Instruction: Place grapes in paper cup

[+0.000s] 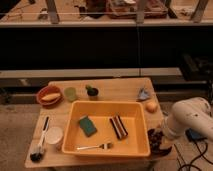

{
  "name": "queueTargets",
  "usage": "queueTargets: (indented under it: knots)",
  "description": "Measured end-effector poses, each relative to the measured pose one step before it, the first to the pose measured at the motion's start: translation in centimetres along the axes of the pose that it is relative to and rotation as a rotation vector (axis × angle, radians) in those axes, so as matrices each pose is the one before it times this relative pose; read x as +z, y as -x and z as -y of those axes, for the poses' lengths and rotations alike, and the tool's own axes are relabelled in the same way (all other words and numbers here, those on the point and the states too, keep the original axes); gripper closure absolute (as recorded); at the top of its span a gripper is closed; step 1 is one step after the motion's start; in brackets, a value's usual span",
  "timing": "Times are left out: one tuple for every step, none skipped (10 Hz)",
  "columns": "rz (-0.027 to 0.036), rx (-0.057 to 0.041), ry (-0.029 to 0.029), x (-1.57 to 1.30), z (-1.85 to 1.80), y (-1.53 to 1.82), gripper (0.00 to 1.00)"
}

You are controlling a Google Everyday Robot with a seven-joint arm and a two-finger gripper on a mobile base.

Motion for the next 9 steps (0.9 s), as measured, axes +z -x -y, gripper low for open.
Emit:
queueTargets:
  knots:
    - [-0.0024, -0.00081, -0.00598, 0.384, 0.309, -0.237, 0.44]
    - [-0.00108, 0.00048, -0.00573, 0.353, 0.324, -0.23, 0.44]
    - [-0.00122, -0.00032, -0.00529, 0.44, 0.359, -0.289, 0.44]
    - [-0.00166, -0.00156, -0.00289, 0.425, 0.222, -0.178, 0.44]
    - [-0.00451, -0.00502, -0.00405, 0.417, 0.212, -0.124, 0.44]
    - [-0.0013, -0.00266, -0.00401, 0.646, 0.256, 0.009, 0.44]
    - [-0.00172, -0.00329, -0.00229, 0.519, 0.147, 0.004, 0.44]
    - [-0.00351, -0.00531, -0.00511, 0.561, 0.246, -0.013, 0.44]
    - [0.00136, 0.0002, -0.00695, 0.672, 0.156, -0.093, 0.44]
